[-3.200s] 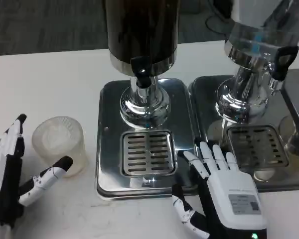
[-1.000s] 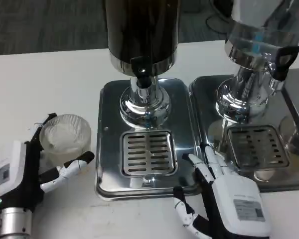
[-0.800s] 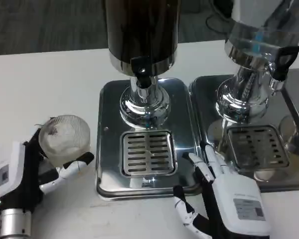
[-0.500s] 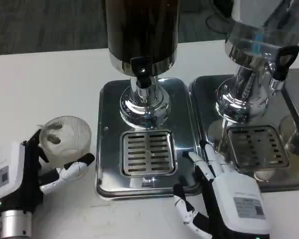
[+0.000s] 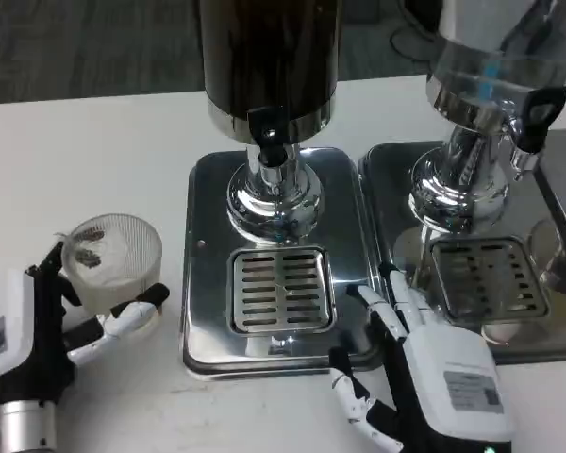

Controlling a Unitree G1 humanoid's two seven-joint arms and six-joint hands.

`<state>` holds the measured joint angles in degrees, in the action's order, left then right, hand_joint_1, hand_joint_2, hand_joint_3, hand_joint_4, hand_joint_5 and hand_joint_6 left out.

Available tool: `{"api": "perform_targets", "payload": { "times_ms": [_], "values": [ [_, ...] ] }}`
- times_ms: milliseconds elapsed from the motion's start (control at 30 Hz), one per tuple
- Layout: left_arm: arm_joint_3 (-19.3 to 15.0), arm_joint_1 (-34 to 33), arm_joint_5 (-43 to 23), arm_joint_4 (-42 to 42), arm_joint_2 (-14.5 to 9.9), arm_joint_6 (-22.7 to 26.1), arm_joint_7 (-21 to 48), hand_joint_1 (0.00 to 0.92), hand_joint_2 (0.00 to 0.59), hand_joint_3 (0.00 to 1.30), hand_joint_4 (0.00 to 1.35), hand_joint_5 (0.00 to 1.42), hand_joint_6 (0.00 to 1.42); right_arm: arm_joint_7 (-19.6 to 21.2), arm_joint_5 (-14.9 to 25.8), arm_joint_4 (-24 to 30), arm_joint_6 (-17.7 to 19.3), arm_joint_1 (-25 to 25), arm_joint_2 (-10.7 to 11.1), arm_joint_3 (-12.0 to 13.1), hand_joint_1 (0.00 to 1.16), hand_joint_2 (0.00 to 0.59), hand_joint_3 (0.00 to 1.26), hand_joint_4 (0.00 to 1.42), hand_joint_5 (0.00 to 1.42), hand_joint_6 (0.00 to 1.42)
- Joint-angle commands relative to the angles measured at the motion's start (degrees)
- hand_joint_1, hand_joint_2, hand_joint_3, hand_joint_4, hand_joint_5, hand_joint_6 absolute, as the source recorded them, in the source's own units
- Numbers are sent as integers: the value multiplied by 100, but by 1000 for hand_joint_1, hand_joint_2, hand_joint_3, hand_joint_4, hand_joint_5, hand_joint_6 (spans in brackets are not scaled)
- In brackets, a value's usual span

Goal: Grasp the cup under the faucet to collect the drink, then remove the cup.

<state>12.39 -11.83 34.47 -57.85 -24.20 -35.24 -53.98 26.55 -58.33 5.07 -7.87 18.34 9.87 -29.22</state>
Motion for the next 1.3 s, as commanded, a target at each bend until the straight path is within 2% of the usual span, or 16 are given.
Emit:
{"api": "perform_targets", "payload": {
  "times_ms": [33,767,1300],
  "values": [
    [29,-113,73,34,14,-56,-248,458,140,443,544,841,1013,3,22,87,0,32,46,57,264,433,197,11,111,262],
    [331,-315,347,335,141,-224,-246,447,159,452,558,841,1007,37,-52,171,-54,71,8,93,264,433,197,11,111,268],
    [767,-845,495,47,642,-65,60,424,158,457,562,831,1007,-1,-96,344,-95,155,-20,169,264,433,197,11,100,269]
  ]
}}
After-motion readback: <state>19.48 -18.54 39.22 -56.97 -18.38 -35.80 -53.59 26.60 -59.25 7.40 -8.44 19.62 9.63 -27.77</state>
